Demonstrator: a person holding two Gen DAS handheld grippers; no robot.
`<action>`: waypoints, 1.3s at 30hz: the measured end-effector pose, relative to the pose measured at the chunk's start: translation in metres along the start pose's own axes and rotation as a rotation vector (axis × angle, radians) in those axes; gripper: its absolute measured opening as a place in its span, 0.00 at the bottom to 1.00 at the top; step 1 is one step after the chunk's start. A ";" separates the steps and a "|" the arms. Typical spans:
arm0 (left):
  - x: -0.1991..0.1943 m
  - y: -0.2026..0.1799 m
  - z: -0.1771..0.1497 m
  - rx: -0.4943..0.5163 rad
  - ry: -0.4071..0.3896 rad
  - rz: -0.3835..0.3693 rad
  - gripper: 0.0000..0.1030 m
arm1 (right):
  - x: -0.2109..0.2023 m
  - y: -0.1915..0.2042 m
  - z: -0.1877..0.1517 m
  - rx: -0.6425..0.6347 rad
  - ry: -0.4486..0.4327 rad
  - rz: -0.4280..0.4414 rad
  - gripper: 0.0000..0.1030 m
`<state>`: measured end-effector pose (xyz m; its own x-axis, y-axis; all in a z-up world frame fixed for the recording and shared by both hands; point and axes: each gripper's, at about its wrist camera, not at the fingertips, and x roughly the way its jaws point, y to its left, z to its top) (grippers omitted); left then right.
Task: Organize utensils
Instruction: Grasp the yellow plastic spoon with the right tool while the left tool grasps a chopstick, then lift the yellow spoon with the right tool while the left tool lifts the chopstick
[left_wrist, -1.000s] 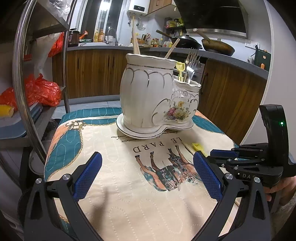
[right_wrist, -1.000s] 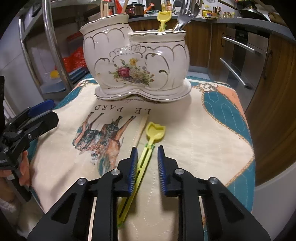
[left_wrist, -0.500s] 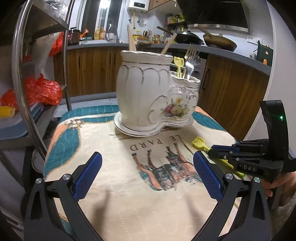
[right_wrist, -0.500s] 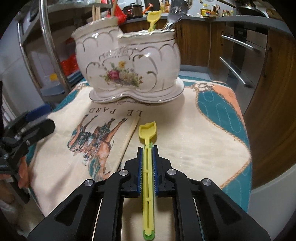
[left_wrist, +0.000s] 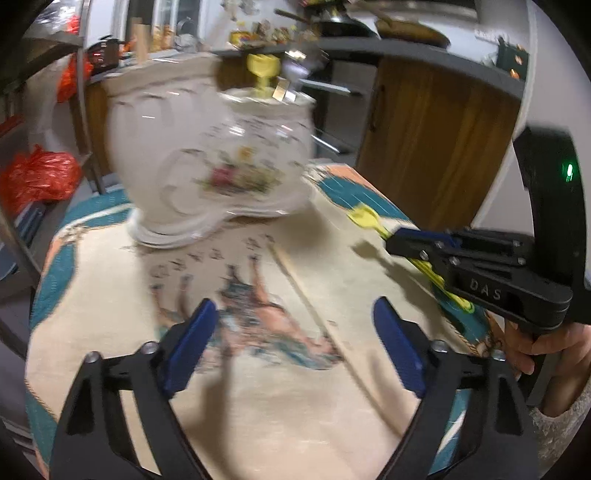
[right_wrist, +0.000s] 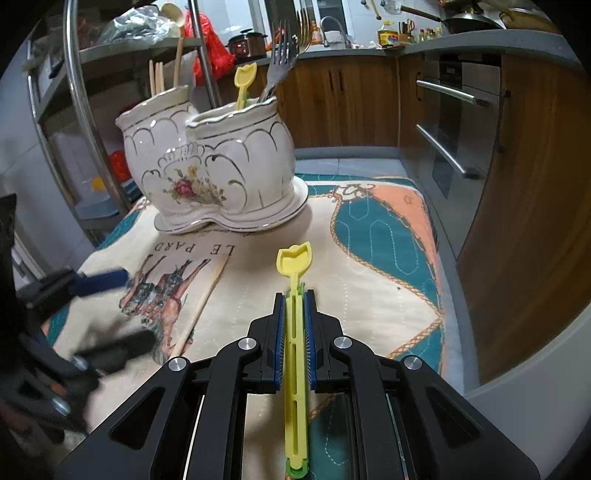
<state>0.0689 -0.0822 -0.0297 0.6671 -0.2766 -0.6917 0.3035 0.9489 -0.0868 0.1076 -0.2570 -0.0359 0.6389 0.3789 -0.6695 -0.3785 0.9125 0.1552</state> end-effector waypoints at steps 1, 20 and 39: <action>0.004 -0.007 0.000 0.021 0.017 0.007 0.66 | -0.001 -0.001 0.000 0.002 -0.002 0.005 0.11; 0.024 -0.002 0.007 0.046 0.134 -0.029 0.10 | -0.006 0.006 -0.005 -0.019 -0.006 0.037 0.11; -0.020 0.040 0.007 0.171 0.195 -0.060 0.06 | 0.004 0.029 -0.012 -0.130 0.075 0.080 0.11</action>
<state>0.0721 -0.0393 -0.0141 0.5060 -0.2815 -0.8153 0.4599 0.8877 -0.0211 0.0913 -0.2305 -0.0424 0.5530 0.4324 -0.7122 -0.5128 0.8503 0.1181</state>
